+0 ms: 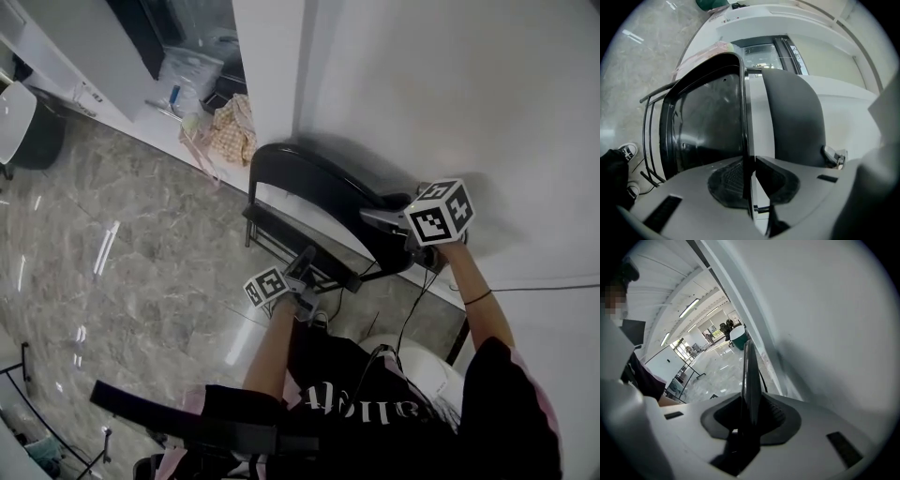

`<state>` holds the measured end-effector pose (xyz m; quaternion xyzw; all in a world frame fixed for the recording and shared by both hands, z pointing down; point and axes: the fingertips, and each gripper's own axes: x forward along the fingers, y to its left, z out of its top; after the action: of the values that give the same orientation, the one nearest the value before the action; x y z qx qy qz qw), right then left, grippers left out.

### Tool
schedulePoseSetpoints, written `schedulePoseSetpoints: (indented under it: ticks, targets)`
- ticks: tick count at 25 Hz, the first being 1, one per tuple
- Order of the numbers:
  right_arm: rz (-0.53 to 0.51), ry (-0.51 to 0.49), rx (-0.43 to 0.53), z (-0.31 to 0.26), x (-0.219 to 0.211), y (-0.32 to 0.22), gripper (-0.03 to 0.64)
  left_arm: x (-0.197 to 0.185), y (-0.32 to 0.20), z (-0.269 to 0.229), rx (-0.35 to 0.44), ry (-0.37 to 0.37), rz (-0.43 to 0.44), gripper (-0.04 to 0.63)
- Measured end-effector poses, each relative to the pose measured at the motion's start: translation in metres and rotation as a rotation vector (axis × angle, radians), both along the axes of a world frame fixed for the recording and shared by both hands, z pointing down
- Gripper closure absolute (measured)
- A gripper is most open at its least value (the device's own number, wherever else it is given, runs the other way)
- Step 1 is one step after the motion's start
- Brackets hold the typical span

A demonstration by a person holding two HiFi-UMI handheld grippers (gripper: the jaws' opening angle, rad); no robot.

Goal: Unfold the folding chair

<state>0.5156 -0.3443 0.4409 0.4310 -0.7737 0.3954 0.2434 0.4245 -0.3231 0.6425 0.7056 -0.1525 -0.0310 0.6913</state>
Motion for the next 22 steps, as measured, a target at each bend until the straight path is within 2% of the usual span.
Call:
schedulePoseSetpoints:
  ticks: [5, 9, 11, 14, 18, 22]
  targets:
    - [-0.048, -0.116, -0.056, -0.006, -0.04, 0.02, 0.51, -0.03, 0.014, -0.003, 0.008, 0.008, -0.05, 0.548]
    - [-0.105, -0.098, -0.063, -0.009, -0.069, 0.036, 0.511, -0.054, 0.021, -0.004, -0.009, 0.033, -0.181, 0.548]
    - [-0.095, -0.108, -0.056, -0.011, -0.076, 0.04, 0.509, -0.059, 0.023, -0.005, -0.001, 0.044, -0.221, 0.548]
    - [-0.069, -0.124, -0.034, -0.014, -0.081, 0.043, 0.509, -0.064, 0.026, -0.006, 0.006, 0.056, -0.268, 0.548]
    - [-0.089, -0.142, -0.014, -0.017, -0.091, 0.048, 0.509, -0.076, 0.031, -0.006, -0.009, 0.06, -0.313, 0.548]
    - [-0.115, -0.164, 0.005, -0.009, -0.13, 0.063, 0.509, -0.117, 0.049, 0.006, -0.012, 0.039, -0.33, 0.546]
